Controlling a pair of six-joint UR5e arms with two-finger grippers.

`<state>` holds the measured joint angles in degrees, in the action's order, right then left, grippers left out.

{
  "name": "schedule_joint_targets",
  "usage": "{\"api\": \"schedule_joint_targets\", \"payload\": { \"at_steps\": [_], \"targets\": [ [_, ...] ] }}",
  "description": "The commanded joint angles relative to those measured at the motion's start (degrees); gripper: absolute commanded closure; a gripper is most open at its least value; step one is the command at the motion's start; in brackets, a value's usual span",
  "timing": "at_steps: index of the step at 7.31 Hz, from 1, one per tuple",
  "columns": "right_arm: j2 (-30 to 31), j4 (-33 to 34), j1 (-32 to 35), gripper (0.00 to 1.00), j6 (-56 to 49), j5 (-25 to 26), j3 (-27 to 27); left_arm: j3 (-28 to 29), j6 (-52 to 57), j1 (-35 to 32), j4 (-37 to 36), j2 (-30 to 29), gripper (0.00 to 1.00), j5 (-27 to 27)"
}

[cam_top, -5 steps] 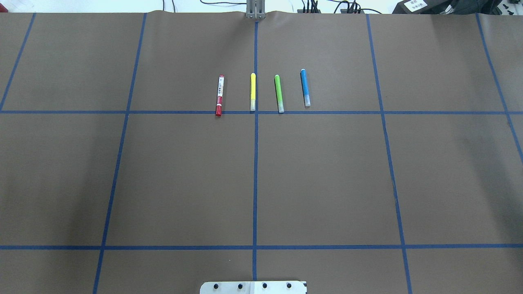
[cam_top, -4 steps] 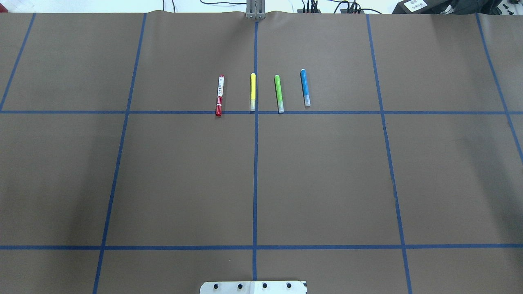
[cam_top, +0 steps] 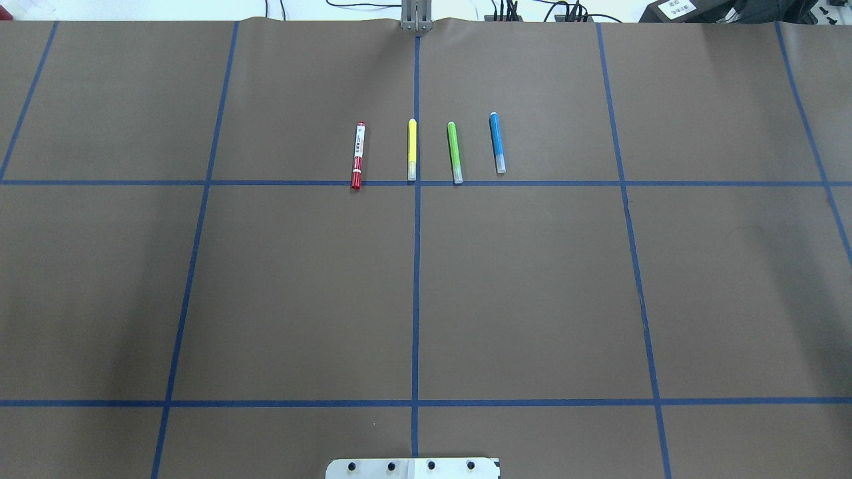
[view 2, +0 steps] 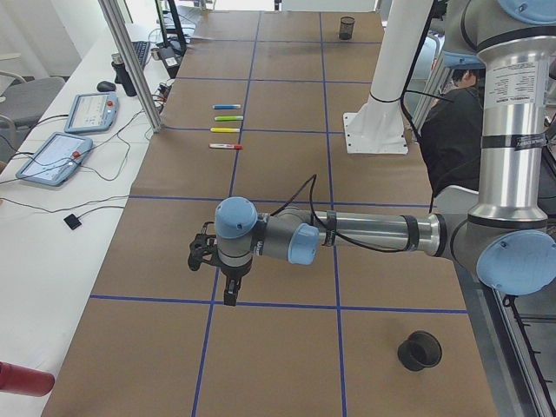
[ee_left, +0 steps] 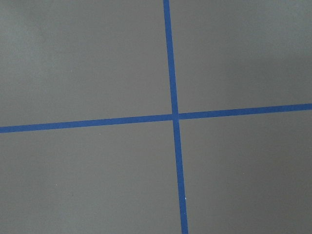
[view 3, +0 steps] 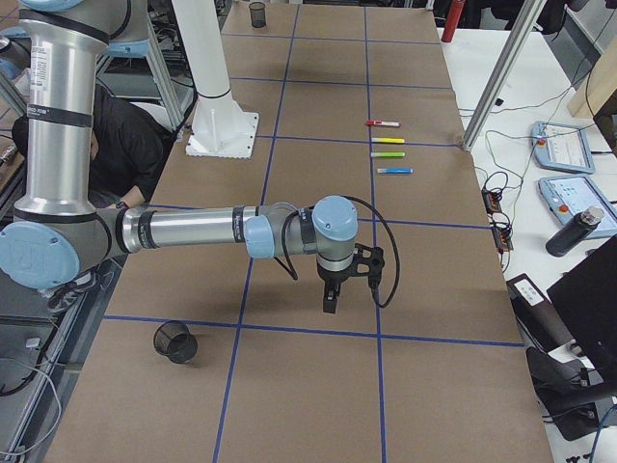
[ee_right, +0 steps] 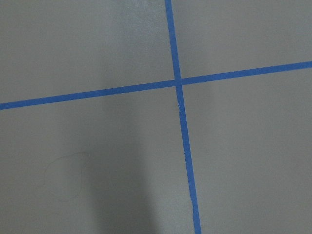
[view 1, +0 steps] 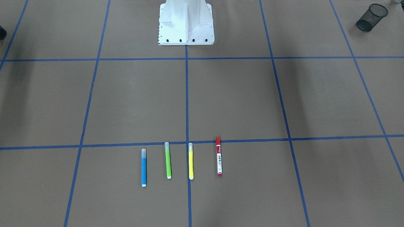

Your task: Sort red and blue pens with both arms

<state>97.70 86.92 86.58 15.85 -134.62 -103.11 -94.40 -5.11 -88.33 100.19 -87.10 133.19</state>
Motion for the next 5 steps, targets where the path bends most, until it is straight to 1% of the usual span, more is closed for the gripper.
{"api": "schedule_joint_targets", "payload": {
  "at_steps": [1, 5],
  "targets": [
    [0.2, 0.0, 0.0, 0.0, -0.1, 0.0, -0.1, 0.0, 0.1, 0.0, 0.0, 0.1, 0.0, 0.0],
    [0.3, 0.0, 0.0, 0.0, -0.1, -0.3, -0.4, 0.1, 0.2, 0.0, 0.1, 0.2, 0.0, -0.2]
  ]
}}
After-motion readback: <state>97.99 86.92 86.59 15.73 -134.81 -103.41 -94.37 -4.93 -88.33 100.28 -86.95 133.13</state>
